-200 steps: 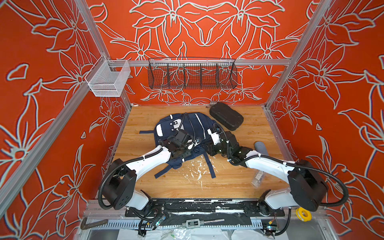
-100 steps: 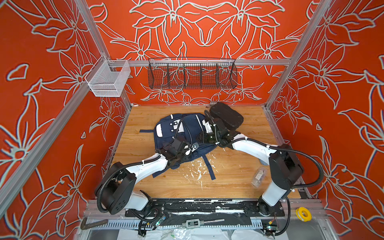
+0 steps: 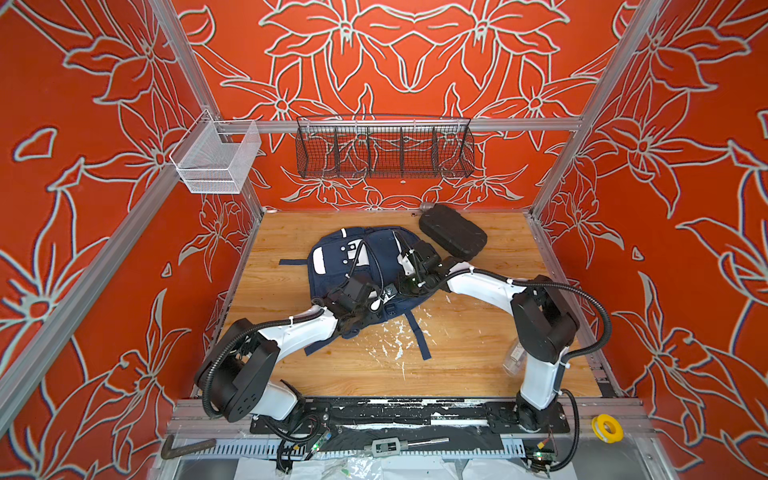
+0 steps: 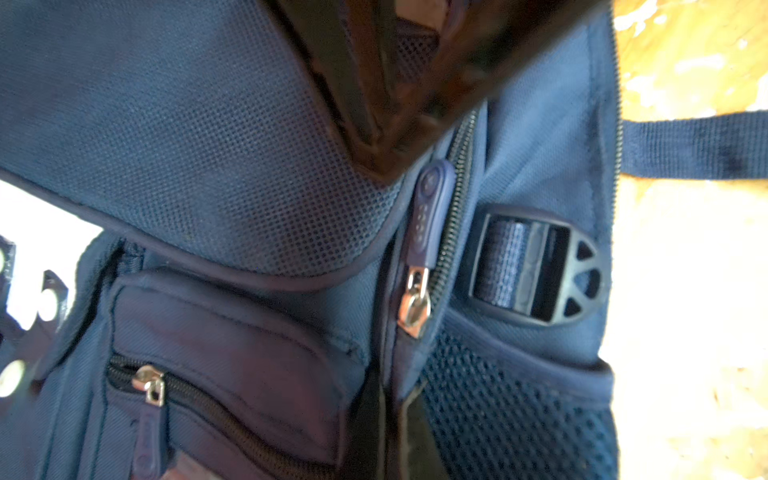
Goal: Pack the student bag
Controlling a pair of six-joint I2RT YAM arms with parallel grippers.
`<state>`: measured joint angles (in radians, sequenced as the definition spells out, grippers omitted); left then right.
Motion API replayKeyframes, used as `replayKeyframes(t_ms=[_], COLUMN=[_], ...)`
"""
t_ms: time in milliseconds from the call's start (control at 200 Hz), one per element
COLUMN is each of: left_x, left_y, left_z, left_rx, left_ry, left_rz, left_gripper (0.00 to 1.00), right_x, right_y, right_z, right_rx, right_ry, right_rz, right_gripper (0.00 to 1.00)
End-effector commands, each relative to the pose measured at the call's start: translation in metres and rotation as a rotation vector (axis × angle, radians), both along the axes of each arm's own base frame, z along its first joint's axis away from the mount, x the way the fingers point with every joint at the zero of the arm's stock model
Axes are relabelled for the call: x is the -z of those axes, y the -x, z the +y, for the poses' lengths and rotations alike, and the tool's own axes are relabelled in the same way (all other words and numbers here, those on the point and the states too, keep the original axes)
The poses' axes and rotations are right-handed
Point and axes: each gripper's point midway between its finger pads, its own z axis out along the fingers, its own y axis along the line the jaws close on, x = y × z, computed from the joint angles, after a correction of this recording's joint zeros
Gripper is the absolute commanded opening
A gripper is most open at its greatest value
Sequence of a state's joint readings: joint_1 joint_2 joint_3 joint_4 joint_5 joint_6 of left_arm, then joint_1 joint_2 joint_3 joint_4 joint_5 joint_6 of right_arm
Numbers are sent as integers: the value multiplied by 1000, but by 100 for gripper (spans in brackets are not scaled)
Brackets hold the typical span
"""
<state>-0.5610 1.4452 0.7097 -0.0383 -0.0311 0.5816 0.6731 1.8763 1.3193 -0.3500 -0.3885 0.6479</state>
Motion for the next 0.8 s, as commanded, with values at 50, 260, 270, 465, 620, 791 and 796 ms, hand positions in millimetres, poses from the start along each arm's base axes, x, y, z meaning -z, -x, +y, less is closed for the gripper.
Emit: replayKeyframes(t_ms=[50, 260, 270, 465, 620, 791, 796], left_x=[-15, -24, -24, -18, -21, -19, -19], left_y=[-15, -19, -19, -9, -5, -1, -1], left_z=[-11, -13, -13, -11, -6, -10, -10], left_rx=[9, 13, 14, 44, 43, 67, 68], left_ry=[81, 109, 109, 86, 93, 105, 105], left_rz=[-39, -29, -29, 1, -24, -3, -2], left_gripper=[0, 0, 0, 0, 0, 0, 0], right_x=[16, 19, 20, -6, -24, -45, -45], right_y=[63, 78, 77, 44, 25, 15, 15], right_z=[-3, -6, -7, -13, -34, -15, -15], right_rx=[-135, -116, -112, -66, -45, -93, -93], right_ry=[-20, -107, -107, -163, -154, -268, -268], right_rz=[212, 258, 257, -7, -321, -411, -411], right_gripper=[17, 18, 18, 21, 28, 39, 39])
